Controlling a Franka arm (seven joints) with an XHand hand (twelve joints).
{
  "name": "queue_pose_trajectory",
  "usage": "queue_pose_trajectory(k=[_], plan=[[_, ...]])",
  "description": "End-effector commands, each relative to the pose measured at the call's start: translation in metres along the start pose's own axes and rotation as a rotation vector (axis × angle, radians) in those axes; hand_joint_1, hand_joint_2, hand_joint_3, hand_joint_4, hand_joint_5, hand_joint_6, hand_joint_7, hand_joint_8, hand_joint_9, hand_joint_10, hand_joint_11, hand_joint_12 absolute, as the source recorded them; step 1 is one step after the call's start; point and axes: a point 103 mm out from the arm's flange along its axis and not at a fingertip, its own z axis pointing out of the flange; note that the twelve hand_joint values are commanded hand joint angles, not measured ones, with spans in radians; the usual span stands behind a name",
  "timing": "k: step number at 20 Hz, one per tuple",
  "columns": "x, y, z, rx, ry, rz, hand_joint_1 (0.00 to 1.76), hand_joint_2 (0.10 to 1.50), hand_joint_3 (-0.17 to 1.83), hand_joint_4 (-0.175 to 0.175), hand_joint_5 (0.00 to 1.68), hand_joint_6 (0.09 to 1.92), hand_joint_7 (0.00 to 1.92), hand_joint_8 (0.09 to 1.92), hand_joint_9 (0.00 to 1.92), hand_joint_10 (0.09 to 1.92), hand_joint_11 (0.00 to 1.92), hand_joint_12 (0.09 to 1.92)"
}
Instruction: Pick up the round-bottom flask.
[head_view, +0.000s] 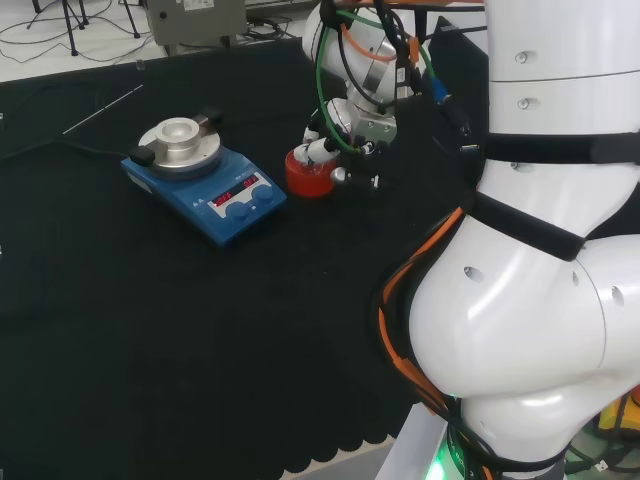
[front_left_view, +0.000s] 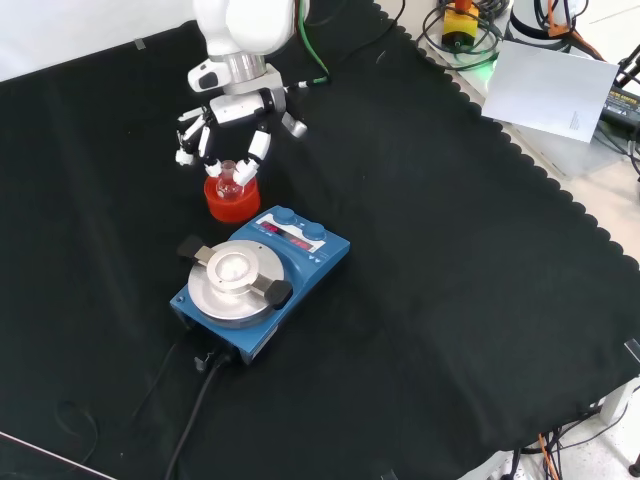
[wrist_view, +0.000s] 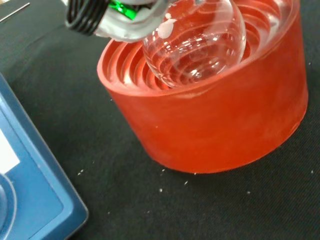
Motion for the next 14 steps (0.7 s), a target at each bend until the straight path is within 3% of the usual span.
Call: queue_pose_trajectory(k=[1,8,14], plan=[[-0.007,0.002,-0.006,-0.041,-0.033,0.032,1.09,0.73,0.63,0.175,1.14,0.90,0.50,0.54,0.64,0.54,0.12,1.33],[0.008,0.000,-0.027,-0.024,-0.020,0.001,1.09,0.69,0.71,0.175,1.15,0.90,0.53,0.55,0.68,0.54,0.16,1.32],[0.023,-0.002,-0.051,0.017,-0.058,-0.024,1.10,0.67,0.72,0.175,1.17,0.88,0.53,0.55,0.68,0.53,0.17,1.32]])
